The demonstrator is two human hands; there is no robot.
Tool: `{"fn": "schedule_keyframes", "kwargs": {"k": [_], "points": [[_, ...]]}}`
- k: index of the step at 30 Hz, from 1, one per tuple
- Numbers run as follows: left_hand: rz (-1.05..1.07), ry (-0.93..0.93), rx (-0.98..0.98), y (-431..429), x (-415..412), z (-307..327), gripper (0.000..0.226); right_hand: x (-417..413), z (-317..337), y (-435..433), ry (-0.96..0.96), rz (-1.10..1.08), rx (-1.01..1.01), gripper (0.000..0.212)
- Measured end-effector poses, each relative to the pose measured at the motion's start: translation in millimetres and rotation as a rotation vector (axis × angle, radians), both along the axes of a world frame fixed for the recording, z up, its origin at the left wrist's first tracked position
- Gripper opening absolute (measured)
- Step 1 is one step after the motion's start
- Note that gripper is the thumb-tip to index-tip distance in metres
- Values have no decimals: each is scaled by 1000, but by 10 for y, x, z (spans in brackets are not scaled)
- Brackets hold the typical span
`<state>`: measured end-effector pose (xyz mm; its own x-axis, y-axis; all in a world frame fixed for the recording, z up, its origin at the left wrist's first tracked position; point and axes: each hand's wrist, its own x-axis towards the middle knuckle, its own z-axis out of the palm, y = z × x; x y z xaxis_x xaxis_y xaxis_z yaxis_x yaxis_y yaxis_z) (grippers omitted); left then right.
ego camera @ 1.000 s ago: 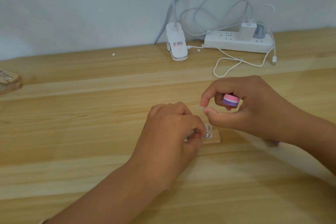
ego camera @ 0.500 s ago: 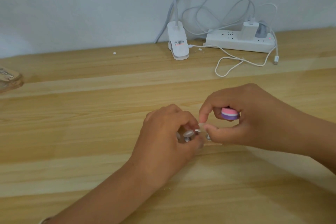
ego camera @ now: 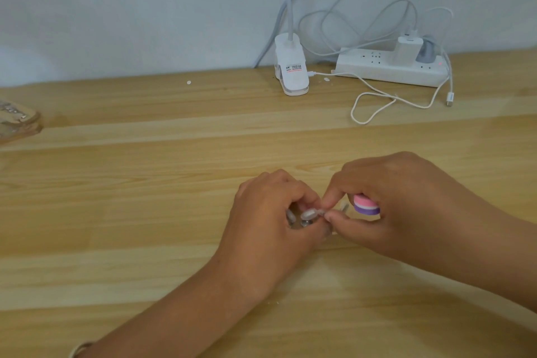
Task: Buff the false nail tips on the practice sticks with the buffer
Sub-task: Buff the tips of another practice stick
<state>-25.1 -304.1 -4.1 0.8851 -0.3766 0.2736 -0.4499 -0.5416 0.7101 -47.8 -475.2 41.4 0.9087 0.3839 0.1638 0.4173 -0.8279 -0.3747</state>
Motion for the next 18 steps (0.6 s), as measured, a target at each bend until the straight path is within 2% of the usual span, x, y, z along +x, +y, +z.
{"fn": "schedule_keyframes", "kwargs": {"k": [1, 9, 12, 15, 18], "points": [[0, 0, 1, 1, 2, -3, 15, -4, -1, 2, -11, 11, -9, 3], [1, -2, -15, 10, -2, -8, 13, -23, 34, 38, -23, 13, -36, 8], [7, 8, -19, 10, -7, -1, 9, -28, 63, 92, 7, 2, -117, 7], [7, -1, -14, 8, -8, 7, 29, -1, 134, 151, 93, -9, -204, 10], [14, 9, -3, -1, -17, 26, 30, 25, 186, 187, 116, -9, -271, 15]]}}
